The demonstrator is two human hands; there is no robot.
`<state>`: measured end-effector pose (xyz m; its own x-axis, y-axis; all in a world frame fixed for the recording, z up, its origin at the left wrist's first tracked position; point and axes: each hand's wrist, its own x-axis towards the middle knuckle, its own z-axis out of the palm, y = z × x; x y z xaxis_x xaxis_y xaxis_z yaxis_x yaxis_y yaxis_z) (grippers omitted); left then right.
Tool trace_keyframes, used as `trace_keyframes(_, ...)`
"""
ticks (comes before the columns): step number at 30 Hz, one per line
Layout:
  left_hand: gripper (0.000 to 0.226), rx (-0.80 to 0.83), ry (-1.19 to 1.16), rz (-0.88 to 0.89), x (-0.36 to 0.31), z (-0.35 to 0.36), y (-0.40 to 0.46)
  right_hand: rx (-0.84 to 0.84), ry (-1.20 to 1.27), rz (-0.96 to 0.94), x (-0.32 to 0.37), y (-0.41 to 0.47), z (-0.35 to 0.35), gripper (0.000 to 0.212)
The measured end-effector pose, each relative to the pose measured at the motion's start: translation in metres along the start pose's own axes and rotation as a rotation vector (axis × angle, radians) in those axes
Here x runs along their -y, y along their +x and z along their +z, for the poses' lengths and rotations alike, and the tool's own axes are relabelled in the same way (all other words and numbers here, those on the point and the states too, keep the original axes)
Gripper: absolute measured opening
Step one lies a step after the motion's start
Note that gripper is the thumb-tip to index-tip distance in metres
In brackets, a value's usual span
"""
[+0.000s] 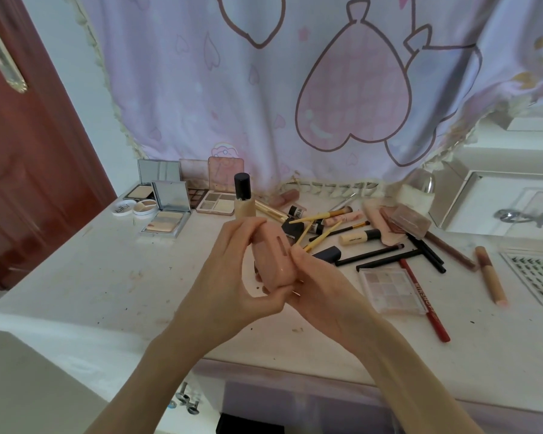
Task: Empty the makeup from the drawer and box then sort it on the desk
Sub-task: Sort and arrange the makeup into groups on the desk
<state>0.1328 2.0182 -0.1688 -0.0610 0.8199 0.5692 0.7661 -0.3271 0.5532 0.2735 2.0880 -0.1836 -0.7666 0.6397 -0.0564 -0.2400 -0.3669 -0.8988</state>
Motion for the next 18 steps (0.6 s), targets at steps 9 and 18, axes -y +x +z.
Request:
trace_keyframes(9, 0.037, -0.102, 0.063, 0.040, 0.014, -0.003, -0.003, -0.308, -0.207, -0.099, 0.004, -0.001, 0.003, 0.059)
trace_keyframes(18, 0.031, -0.155, 0.039, 0.011, 0.007, -0.003, -0.008, -0.277, -0.057, -0.205, -0.003, 0.002, 0.009, 0.079)
